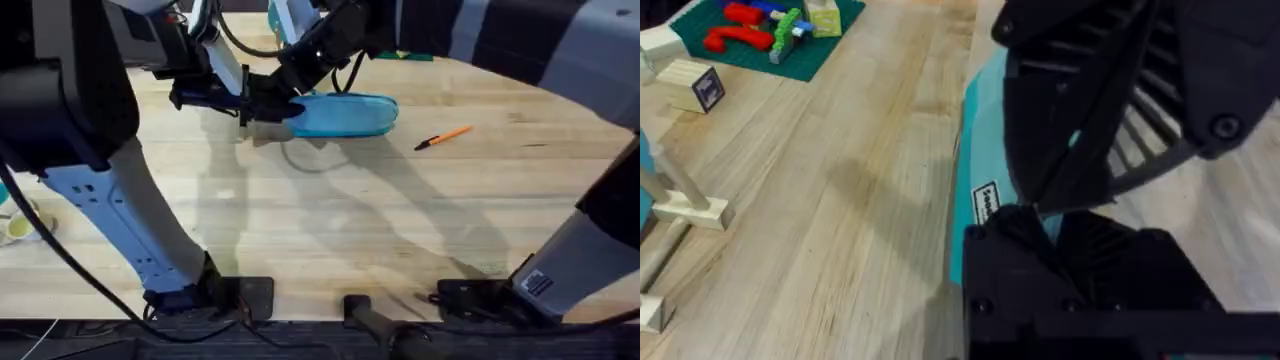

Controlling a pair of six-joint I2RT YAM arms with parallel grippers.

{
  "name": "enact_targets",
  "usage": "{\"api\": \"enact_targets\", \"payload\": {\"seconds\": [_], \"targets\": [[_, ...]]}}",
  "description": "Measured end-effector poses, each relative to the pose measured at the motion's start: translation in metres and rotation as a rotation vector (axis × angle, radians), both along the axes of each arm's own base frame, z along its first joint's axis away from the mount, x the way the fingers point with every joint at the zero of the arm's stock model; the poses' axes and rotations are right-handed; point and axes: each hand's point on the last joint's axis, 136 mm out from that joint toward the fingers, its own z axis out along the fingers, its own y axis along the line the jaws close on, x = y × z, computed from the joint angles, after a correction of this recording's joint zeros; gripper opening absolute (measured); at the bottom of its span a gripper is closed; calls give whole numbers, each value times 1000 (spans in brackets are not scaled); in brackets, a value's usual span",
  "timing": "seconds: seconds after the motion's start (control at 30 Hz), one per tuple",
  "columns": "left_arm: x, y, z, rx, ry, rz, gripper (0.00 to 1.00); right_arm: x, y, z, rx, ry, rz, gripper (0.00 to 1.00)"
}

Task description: Unzip the bag, pick up the pens from the table one at a time and place them inside, then zip the bag closed.

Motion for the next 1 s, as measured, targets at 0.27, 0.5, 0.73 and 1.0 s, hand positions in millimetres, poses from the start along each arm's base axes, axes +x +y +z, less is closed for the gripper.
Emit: {"api": "enact_targets", "payload": {"seconds": [0.27, 0.5, 0.73, 1.0], "targets": [[0, 0, 0, 0, 0, 0, 42, 1, 3, 3, 13, -4, 1, 31], [0, 0, 0, 0, 0, 0, 42, 3, 6, 6, 34, -8, -12, 31], [0, 0, 0, 0, 0, 0, 42, 0, 16, 10, 59, -16, -3, 31], [0, 0, 0, 0, 0, 0, 42, 0, 19, 13, 74, -16, -11, 30]]}}
